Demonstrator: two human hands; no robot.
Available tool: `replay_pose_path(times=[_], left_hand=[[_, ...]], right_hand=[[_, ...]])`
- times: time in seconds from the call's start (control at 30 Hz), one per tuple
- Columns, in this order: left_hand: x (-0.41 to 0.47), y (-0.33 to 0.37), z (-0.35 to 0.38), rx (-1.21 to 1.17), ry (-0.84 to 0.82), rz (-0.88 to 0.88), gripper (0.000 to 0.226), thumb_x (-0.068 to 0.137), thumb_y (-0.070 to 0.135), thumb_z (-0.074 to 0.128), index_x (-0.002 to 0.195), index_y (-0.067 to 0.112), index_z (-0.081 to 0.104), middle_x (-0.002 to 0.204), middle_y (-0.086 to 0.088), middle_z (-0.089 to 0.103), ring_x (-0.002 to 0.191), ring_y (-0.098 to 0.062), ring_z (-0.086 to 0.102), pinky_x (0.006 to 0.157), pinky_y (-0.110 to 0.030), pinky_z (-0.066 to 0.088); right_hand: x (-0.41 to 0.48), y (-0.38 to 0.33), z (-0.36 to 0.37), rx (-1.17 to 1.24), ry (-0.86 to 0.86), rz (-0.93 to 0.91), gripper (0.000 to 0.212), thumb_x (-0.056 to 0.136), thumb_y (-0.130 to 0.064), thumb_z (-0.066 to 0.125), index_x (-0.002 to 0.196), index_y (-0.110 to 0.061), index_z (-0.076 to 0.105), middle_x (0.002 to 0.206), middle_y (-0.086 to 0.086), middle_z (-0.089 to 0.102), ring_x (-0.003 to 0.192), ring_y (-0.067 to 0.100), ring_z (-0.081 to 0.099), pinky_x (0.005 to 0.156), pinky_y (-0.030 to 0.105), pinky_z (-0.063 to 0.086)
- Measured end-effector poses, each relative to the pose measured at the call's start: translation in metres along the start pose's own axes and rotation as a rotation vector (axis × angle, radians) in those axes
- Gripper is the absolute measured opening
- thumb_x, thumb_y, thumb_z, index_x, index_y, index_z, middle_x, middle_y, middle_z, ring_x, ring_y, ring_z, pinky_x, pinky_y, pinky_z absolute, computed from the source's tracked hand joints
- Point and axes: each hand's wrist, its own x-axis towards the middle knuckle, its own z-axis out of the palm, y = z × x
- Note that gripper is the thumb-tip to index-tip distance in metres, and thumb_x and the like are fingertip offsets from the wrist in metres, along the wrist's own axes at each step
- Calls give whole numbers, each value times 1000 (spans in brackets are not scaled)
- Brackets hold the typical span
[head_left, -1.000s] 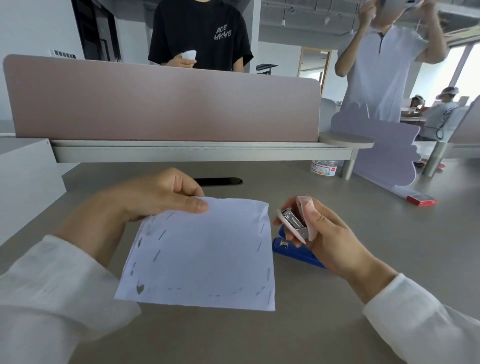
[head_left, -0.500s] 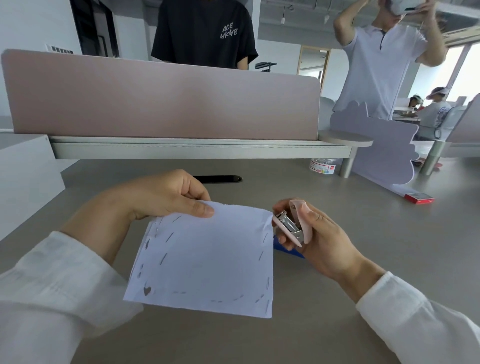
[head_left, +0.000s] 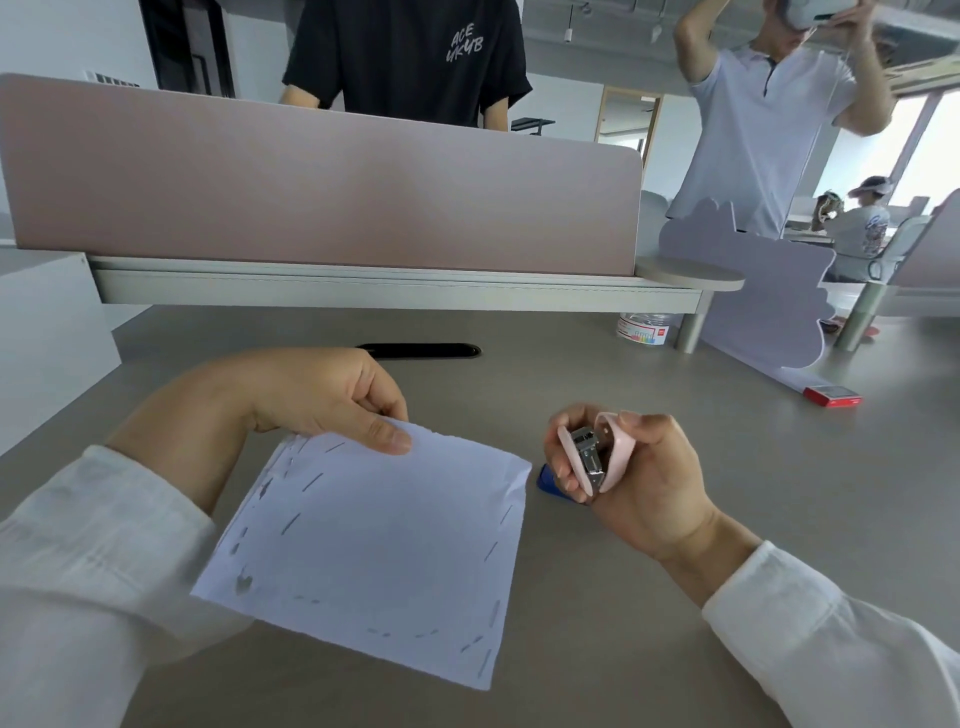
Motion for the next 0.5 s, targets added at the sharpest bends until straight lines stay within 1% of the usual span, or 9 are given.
replay_pose_path(times=[0.17, 0.5], left_hand=[[1, 1, 0, 6, -8, 12, 51, 42, 72, 70, 65, 27, 72, 62, 7, 71, 55, -6, 63, 52, -14, 46], [2, 1, 0, -1, 1, 31, 53, 42, 71, 71, 67, 25, 72, 63, 6, 72, 55, -6, 63, 52, -14, 47]], right_hand=[[-1, -1, 2, -60, -31, -45, 46, 47, -53, 67, 65, -12, 62, 52, 1, 57, 43, 12, 48, 42, 19, 37], [0, 1, 4, -70, -47, -38, 46, 50, -53, 67, 65, -10, 61, 51, 1, 55, 42, 11, 46, 43, 20, 37]])
